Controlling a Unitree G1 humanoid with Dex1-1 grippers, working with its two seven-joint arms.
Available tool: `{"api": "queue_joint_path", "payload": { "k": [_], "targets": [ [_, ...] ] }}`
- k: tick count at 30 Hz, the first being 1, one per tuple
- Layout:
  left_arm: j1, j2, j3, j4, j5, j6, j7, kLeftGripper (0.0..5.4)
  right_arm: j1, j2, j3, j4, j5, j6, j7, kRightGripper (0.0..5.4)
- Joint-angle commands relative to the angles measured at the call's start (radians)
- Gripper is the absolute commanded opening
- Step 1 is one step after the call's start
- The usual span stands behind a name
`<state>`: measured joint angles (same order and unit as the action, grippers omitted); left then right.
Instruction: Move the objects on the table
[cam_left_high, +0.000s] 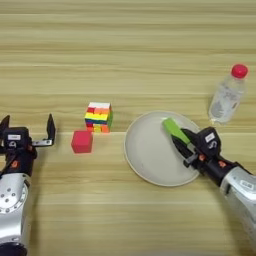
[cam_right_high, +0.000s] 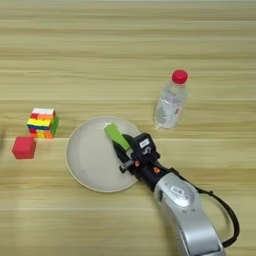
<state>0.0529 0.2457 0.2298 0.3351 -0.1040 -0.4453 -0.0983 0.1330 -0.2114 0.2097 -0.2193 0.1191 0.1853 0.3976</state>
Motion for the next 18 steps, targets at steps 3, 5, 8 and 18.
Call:
{"api": "queue_joint_path", "payload": {
  "k": [3,5,8,18],
  "targets": [
    [-0.005,-0.006,0.0,0.007,0.009,0.013,0.006,5.4,-0.013,0.005,0.02,0.022,-0.025,-0.004,0.0,1.4],
    [-0.003,-0.008,-0.001,0.005,0.01,0.013,0.007,5.4,-0.014,0.001,0.023,0.02,-0.029,-0.011,0.006,1.4],
    [-0.001,-0.01,-0.002,0.002,0.012,0.013,0.008,5.4,-0.015,0.001,0.016,0.011,-0.025,-0.026,0.008,1.85],
    [0.0,-0.01,0.001,0.004,0.012,0.013,0.006,5.4,-0.019,0.003,-0.003,-0.001,-0.026,-0.096,-0.005,3.03]
  ]
}}
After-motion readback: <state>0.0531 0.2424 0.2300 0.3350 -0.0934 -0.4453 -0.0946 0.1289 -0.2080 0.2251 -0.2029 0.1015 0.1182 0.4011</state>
